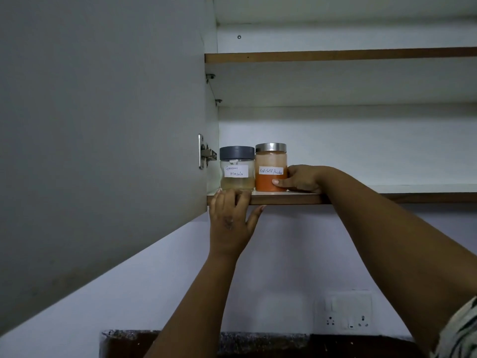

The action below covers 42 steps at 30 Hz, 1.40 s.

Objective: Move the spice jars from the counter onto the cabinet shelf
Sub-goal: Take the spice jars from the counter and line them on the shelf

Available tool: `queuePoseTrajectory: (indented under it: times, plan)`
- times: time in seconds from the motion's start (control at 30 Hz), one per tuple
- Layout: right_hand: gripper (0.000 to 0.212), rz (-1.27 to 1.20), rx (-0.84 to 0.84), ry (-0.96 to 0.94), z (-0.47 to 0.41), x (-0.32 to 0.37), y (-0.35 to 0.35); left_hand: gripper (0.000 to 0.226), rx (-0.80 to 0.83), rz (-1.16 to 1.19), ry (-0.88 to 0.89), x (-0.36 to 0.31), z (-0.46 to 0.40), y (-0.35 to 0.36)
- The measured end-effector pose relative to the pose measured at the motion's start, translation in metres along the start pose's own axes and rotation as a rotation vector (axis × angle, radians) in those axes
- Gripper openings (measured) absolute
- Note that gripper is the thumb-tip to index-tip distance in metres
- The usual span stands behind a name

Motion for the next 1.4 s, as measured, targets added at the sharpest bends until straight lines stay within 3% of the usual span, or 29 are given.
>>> queuePoseTrajectory:
  times: [0.4,0.77,0.9,1.0,1.07,1.17,1.23,1.3,1.4]
  plan:
    - [0.064,0.044,-0.007,-0.027,0.005,0.002,0.002,0.043,0.037,-0.007,-0.053,-0.003,0.002,-0.002]
    - [0.095,0.161,-0.036,0.062,0.017,-0.004,0.002,0.043,0.122,0.016,-0.037,-0.003,0.001,-0.008]
    - [0.08,0.249,0.005,0.066,0.039,-0.006,0.012,0.042,0.135,0.017,-0.018,-0.005,0.0,-0.013]
    - [0.081,0.454,-0.113,0.096,0.058,-0.012,0.006,0.043,0.161,0.019,-0.064,-0.011,0.0,-0.019]
    - [0.077,0.544,-0.308,0.021,0.079,-0.02,-0.001,0.044,0.199,0.024,-0.084,-0.016,0.0,-0.023]
    - [0.043,0.419,-0.781,-0.321,0.125,-0.041,0.004,0.051,0.226,0.054,-0.132,-0.021,0.006,-0.036]
    - [0.042,0.284,-0.95,-0.419,0.154,-0.07,0.031,0.053,0.227,0.097,-0.184,-0.025,0.022,-0.045]
    - [0.052,0.191,-0.93,-0.353,0.166,-0.106,0.072,0.053,0.271,0.145,-0.239,-0.032,0.055,-0.047]
    - [0.057,0.038,-0.74,-0.187,0.178,-0.164,0.145,0.06,0.503,0.21,-0.386,-0.041,0.138,-0.04]
Point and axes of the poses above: each hand's wrist, its own z-axis away from the middle knuckle, its own y-axis out of the palm, x = y × z, the point moved 6 cm from there along -z, towards the middle knuckle, and after that the axes turned 3 degrees about z, right-handed, at the moved point
